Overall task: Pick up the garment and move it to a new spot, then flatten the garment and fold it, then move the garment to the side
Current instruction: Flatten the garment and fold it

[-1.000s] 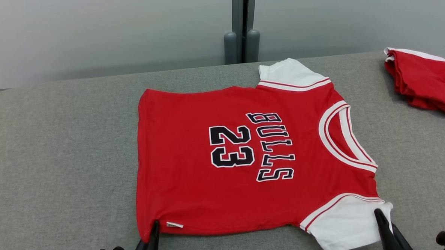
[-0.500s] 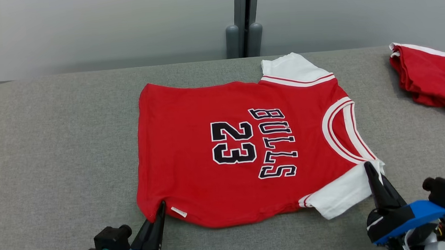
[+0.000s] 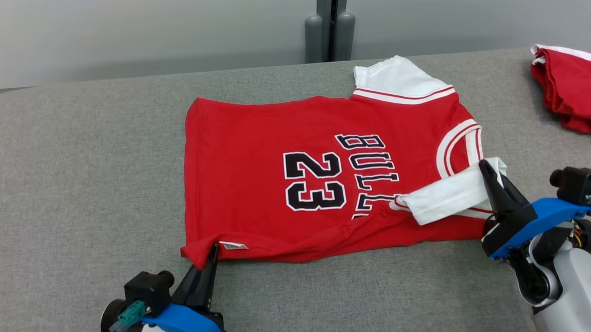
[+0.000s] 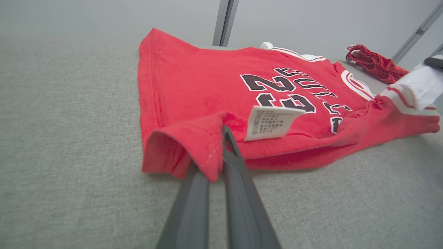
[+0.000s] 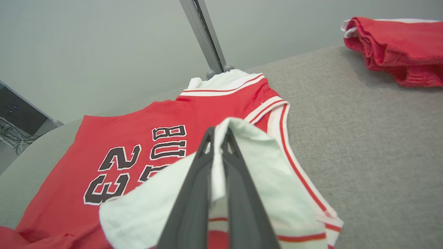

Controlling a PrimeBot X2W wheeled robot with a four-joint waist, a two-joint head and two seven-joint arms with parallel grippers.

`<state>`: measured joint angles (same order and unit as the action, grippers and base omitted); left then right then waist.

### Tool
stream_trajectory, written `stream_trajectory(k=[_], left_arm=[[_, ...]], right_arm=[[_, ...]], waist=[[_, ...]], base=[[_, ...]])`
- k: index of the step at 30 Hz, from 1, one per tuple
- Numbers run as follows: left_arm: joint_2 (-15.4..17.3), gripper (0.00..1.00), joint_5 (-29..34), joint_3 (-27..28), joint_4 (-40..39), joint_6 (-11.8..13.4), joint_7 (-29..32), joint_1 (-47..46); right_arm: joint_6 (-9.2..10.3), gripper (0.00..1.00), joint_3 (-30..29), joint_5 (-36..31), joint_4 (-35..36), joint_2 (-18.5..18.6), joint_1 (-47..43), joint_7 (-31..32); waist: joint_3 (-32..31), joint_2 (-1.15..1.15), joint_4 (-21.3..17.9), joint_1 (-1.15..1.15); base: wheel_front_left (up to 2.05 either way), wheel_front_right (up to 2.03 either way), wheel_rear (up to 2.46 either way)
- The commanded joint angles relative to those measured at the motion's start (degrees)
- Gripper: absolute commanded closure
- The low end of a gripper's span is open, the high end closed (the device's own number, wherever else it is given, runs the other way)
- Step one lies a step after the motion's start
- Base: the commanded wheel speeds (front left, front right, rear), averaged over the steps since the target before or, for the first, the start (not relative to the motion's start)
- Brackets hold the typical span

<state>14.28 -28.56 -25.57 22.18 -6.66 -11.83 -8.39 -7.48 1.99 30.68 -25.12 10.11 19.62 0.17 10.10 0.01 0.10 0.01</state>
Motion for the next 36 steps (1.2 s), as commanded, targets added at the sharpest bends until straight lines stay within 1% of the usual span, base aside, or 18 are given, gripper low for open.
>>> stream_trajectory(k=[1, 3, 11, 12, 13, 14, 19, 21, 24, 33, 34, 36], left_arm=[[0.3, 1.00, 0.2, -0.4, 0.1, -0.5, 0.1, -1.4], [0.8, 1.00, 0.1, -1.0, 0.5, -0.5, 0.4, -3.2], [2.0, 1.00, -0.3, -2.8, 2.9, -0.9, 0.9, -8.6], [2.1, 0.98, -0.4, -3.0, 3.3, -0.9, 0.7, -9.3], [2.1, 0.54, -0.4, -3.1, 3.8, -0.9, 0.5, -10.0], [2.1, 0.00, -0.4, -3.2, 4.3, -0.9, 0.2, -10.6], [1.9, 0.00, 0.0, -2.9, 6.9, -0.9, -1.6, -12.5], [1.8, 0.00, -0.1, -2.5, 7.7, -0.9, -2.1, -12.8], [1.5, 0.00, -0.1, -1.6, 8.6, -0.3, -2.8, -12.3], [-0.1, 0.00, 2.9, 0.4, 8.6, 3.6, -3.4, -7.8], [-0.1, 0.00, 2.9, 0.4, 8.6, 3.6, -3.4, -7.8], [-0.2, 0.00, 4.4, 0.3, 8.8, 4.7, -3.4, -7.1]], right_arm=[[-0.03, 1.00, 0.2, -0.3, -1.2, 0.6, 2.0, -0.5], [-0.03, 1.00, 0.7, 0.1, -4.6, 1.2, 4.8, -1.1], [-0.03, 1.00, 3.3, 1.3, -12.5, 1.5, 11.7, -3.3], [-0.03, 1.00, 3.6, 1.4, -13.4, 1.3, 12.5, -3.7], [-0.03, 0.62, 4.0, 1.5, -14.1, 1.2, 13.3, -4.2], [-0.03, 0.00, 4.4, 1.6, -14.8, 1.0, 13.9, -4.7], [-0.03, 0.00, 6.9, 1.4, -17.7, 2.1, 15.6, -7.6], [-0.03, 0.00, 7.9, 1.6, -18.4, 2.8, 15.4, -9.0], [-0.03, 0.00, 9.7, 1.0, -18.9, 4.0, 13.9, -10.9], [-0.03, 0.00, 12.8, -0.9, -18.9, 7.9, 7.4, -14.0], [-0.03, 0.00, 12.8, -0.9, -18.9, 7.9, 7.4, -14.0], [-0.03, 0.00, 12.8, -1.5, -19.1, 8.2, 6.2, -14.2]], waist=[[0.3, -0.01, 0.2, -0.01], [1.0, -0.01, 0.5, -0.01], [3.4, -0.01, 0.5, -0.01], [3.7, -0.01, 0.4, -0.01], [3.9, -0.01, 0.3, -0.01], [4.1, -0.01, 0.3, -0.01], [4.3, -0.01, 0.2, -0.01], [4.2, -0.01, 0.1, -0.01], [3.8, -0.01, -0.1, -0.01], [2.1, -0.01, -1.1, -0.01], [2.1, -0.01, -1.1, -0.01], [2.1, -0.01, -1.4, -0.01]], base=[[0.00, 0.00, 0.00], [0.00, 0.00, 0.00], [0.00, 0.00, 0.00], [0.00, 0.00, 0.00], [0.00, 0.00, 0.00], [0.00, 0.00, 0.00], [0.00, 0.00, 0.00], [0.00, 0.00, 0.00], [0.00, 0.00, 0.00], [0.00, 0.00, 0.00], [0.00, 0.00, 0.00], [0.00, 0.00, 0.00]])
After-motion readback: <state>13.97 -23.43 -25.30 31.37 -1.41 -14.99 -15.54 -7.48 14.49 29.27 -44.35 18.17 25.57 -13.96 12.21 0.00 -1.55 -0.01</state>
